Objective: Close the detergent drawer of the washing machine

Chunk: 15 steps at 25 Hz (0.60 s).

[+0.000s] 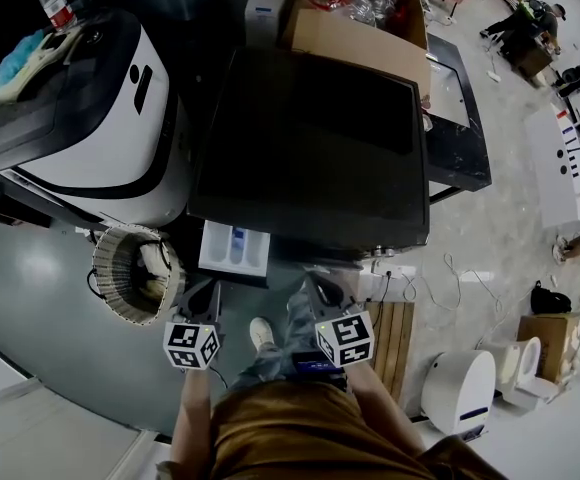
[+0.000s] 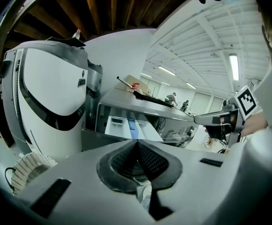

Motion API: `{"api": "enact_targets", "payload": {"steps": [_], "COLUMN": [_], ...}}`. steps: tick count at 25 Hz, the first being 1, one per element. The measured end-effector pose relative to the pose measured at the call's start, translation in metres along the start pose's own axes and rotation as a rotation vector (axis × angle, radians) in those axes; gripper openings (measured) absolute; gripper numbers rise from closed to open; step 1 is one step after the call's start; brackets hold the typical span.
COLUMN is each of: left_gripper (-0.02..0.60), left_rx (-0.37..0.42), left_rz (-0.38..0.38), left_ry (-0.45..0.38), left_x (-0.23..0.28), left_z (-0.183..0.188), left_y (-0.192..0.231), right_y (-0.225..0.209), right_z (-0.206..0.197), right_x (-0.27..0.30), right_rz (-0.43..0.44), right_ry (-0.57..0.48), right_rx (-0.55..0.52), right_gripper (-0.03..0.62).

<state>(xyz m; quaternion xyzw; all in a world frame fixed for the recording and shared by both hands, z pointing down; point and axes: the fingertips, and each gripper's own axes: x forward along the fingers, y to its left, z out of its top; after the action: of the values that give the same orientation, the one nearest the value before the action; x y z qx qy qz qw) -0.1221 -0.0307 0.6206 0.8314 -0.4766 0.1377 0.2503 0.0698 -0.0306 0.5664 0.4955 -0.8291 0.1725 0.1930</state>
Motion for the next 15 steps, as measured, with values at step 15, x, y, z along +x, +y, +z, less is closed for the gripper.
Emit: {"api": "enact_targets", "payload": {"steps": [15], "left_gripper": [0.025], "left_rx": [-0.022], "left_rz": [0.018], "left_ry": [-0.003], "left_x": [0.015], "left_z": [0.012], "left_y": [0.004], "right_y": [-0.008], "right_z": [-0.004], "right_x": [0.002], "right_rz": [0.027], "right_ry": [0.022], "right_rx": [-0.015], "right_gripper": [0.012]}}
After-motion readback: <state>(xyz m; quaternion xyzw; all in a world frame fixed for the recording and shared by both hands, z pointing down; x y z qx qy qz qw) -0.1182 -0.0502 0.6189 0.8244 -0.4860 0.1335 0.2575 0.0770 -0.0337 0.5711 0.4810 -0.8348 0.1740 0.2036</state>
